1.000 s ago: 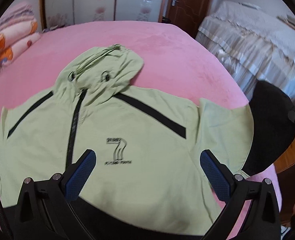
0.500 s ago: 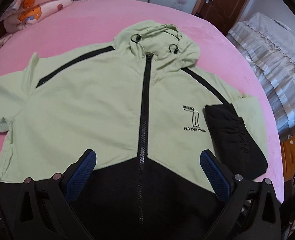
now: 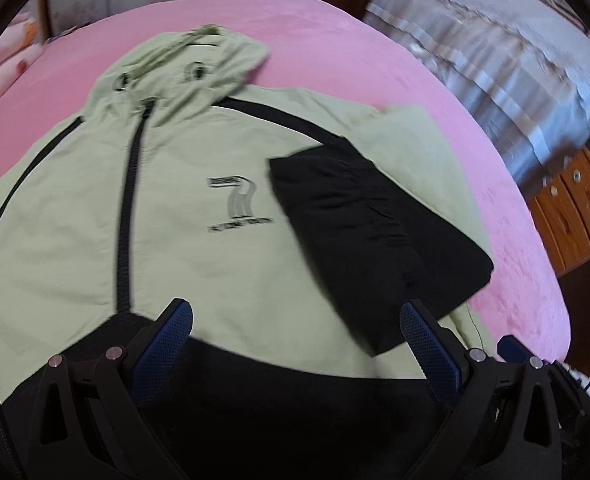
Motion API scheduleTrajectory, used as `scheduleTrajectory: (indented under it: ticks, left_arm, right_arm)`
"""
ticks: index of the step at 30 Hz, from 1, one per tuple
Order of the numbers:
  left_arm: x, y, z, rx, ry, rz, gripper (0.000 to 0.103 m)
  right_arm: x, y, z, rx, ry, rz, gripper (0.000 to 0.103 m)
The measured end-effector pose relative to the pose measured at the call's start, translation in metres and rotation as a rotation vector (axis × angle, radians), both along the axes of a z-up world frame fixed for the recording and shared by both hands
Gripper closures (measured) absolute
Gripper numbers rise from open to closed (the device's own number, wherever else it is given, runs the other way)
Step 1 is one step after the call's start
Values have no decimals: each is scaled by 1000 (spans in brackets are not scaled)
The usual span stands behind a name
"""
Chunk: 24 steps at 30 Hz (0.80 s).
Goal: Fold large clothes
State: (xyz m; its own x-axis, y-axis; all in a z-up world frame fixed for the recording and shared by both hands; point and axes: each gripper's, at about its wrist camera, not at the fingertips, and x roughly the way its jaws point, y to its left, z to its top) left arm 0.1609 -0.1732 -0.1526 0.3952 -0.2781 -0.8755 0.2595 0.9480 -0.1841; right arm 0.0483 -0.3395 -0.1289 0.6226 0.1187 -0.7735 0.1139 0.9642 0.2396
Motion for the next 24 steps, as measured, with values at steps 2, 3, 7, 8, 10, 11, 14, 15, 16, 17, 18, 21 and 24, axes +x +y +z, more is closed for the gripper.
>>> scheduleTrajectory:
  ticks: [2,3,7,8,10,11,14,15,16,17,18,21,24]
  left_arm:
    - [-2,-20,-6,43,2,-36,0]
    - [-4,-26,-8,57,6,-45,0]
    - [-2,-48,-22,139,0,-67,0]
    - [-1,-52,-24,159,-8,-68,1]
    - [1,-58,-25,206,-46,-74,15]
    - [3,-62,-24,217,-57,-90,35]
    - [11,-72,-17,236,-63,-137,91]
    - [11,-73,-11,232,-83,-142,93]
    - [11,-73,0,217,-118,-146,93]
    - [12,-68,18,199,-173,-141,93]
    - [12,-63,35,187,-222,-127,93]
    - [15,-33,83,115,-341,-67,93]
    - [17,18,121,94,-453,43,93]
  right_arm:
    - [-1,-9,1,23,-3,-24,54]
    - [-2,-14,1,29,-2,-35,54]
    - [-3,-22,-4,49,9,-59,54]
    - [-4,-23,-6,56,13,-59,54]
    - [-5,-25,-10,62,24,-61,54]
    - [-5,-24,-11,62,25,-63,54]
    - [-6,-24,-12,69,26,-61,54]
    - [-6,-25,-12,70,24,-61,54]
    - [-6,-25,-11,69,23,-61,54]
    - [-6,-25,-10,67,19,-62,54]
    - [-6,-25,-8,67,12,-64,54]
    - [-7,-24,-2,65,-9,-68,54]
    - [-6,-21,2,57,-19,-63,54]
